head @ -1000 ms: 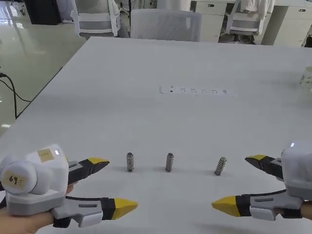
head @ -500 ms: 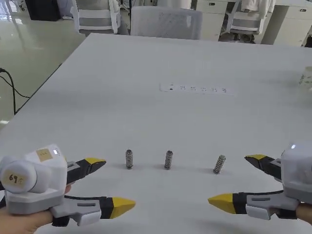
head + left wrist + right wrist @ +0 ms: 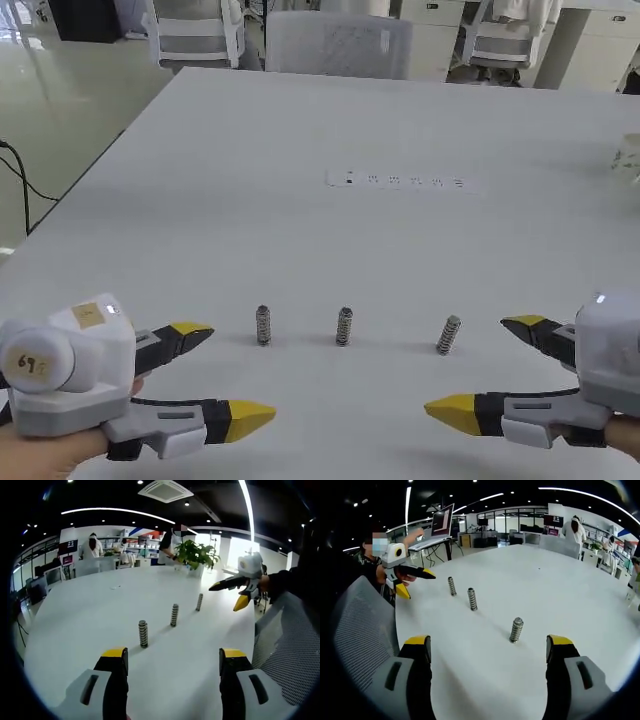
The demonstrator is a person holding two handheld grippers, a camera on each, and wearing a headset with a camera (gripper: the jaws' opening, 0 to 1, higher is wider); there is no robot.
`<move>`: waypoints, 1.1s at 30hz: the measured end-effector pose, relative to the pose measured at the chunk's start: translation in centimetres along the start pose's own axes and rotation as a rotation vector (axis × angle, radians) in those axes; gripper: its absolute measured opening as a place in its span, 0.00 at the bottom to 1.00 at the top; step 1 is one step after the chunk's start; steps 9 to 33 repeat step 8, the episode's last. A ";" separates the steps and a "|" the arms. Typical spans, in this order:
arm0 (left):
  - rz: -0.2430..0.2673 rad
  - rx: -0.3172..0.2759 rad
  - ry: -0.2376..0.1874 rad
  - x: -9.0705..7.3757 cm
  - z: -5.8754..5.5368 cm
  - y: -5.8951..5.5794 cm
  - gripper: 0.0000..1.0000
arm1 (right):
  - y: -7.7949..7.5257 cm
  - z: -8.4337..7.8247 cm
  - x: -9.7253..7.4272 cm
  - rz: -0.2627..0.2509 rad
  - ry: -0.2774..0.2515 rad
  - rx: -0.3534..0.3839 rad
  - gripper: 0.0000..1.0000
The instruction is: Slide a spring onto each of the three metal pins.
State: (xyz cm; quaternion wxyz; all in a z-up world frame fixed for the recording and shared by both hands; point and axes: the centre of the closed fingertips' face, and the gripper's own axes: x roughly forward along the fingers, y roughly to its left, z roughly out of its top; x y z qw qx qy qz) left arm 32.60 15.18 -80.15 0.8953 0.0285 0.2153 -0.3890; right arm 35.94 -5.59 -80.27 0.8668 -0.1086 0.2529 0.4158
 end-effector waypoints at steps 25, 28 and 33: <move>0.002 0.000 -0.003 0.1 0.2 0.1 0.73 | 0.0 0.0 0.0 0.000 -0.003 0.001 0.97; 0.002 0.000 -0.003 0.1 0.2 0.1 0.73 | 0.0 0.0 0.0 0.000 -0.003 0.001 0.97; 0.002 0.000 -0.003 0.1 0.2 0.1 0.73 | 0.0 0.0 0.0 0.000 -0.003 0.001 0.97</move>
